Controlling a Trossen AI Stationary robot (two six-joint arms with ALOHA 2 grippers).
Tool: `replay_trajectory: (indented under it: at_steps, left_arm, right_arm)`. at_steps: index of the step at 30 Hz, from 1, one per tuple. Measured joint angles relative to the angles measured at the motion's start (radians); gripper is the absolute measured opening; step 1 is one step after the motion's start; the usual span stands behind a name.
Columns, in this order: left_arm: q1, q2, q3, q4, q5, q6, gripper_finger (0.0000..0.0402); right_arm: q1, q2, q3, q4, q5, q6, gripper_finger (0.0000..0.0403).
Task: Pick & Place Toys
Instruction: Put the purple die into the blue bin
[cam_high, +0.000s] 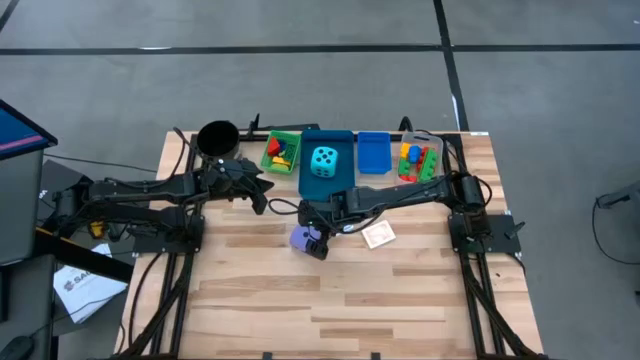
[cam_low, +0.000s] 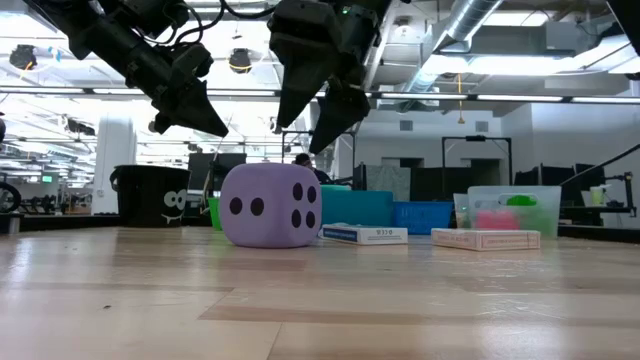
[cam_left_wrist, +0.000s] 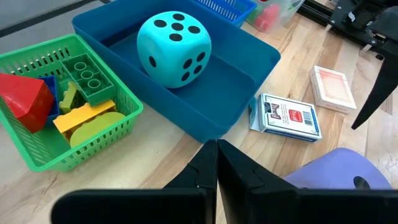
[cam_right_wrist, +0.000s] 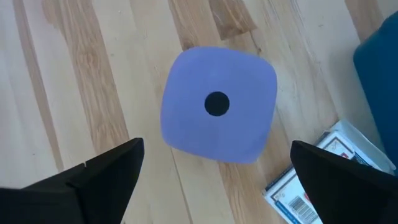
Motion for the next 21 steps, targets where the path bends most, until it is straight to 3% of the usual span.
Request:
replay_trajectory:
  at_steps: [8, 21]
  left_arm:
    - [0.0, 0.0, 0.0, 0.0, -0.001, 0.0, 0.0]
    - [0.0, 0.0, 0.0, 0.0, -0.005, 0.0, 0.0]
  right_arm:
    - [0.003, 0.072, 0.001, 0.018, -0.069, 0.0, 0.04]
    - [-0.012, 0.08, 0.0, 0.021, -0.033, 0.078, 0.04]
